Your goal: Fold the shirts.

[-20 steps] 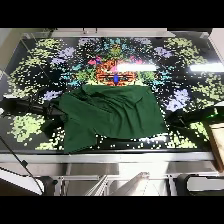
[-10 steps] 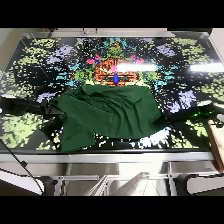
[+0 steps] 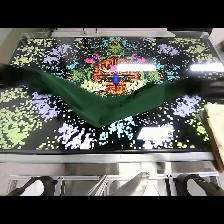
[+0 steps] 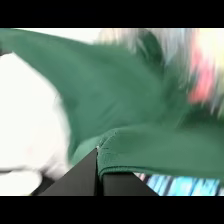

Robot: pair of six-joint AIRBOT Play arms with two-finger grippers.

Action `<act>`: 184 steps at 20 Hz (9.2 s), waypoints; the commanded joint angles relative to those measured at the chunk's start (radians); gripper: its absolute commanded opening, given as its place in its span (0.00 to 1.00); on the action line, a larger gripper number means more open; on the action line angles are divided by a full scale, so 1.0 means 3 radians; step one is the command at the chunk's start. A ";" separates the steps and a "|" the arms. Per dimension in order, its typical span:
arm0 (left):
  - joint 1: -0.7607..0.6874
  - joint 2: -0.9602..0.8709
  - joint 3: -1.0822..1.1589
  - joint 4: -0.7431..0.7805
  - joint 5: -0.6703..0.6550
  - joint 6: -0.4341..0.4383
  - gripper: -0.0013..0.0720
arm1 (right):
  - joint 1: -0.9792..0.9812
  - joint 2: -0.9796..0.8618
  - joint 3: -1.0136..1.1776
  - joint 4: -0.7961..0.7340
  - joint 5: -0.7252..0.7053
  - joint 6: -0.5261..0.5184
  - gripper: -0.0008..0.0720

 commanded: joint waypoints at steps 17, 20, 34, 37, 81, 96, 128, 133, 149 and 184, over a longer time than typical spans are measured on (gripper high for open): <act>-0.0767 -0.0581 0.0383 0.2342 0.1761 -0.0278 0.04 | 0.0529 -0.1013 0.0521 -0.0813 -0.1489 0.0388 0.03; -0.0678 -0.1559 0.0505 0.2399 0.1916 -0.0242 0.05 | 0.0534 -0.1977 0.0521 -0.0710 -0.1644 0.0266 0.03; -0.0354 -0.3597 0.2550 0.2430 0.1626 -0.0649 0.04 | -0.0022 -0.3672 0.1274 0.0738 -0.1265 -0.0490 0.03; -0.0337 -0.3685 0.2832 0.2434 0.1431 -0.0750 0.04 | -0.0102 -0.3672 0.1287 0.0731 -0.1115 -0.0490 0.03; -0.0496 -0.3642 0.2883 0.3610 0.0264 -0.1405 0.62 | -0.0095 -0.3066 0.1245 -0.1177 -0.1156 -0.0336 0.51; 0.0025 -0.1406 0.0487 0.3648 0.0395 -0.1630 0.63 | -0.0193 -0.1821 -0.0710 -0.2416 -0.0486 0.1214 0.51; -0.0118 -0.0922 -0.2397 0.3892 0.1944 -0.1350 0.46 | -0.0065 -0.1788 -0.1500 -0.1156 -0.1339 0.0156 0.82; -0.0117 -0.0778 -0.2330 0.3887 0.2018 -0.1349 0.05 | -0.0329 -0.1789 -0.1500 -0.1157 -0.1289 0.0154 0.74; -0.0111 0.0228 -0.2252 0.3878 0.1984 -0.1325 0.05 | -0.0095 -0.1809 -0.1397 -0.1123 -0.0565 -0.0028 0.03; -0.0813 -0.3151 0.2204 0.3358 0.2179 -0.1100 0.05 | 0.0328 -0.3285 0.0830 -0.0173 -0.1769 -0.0467 0.03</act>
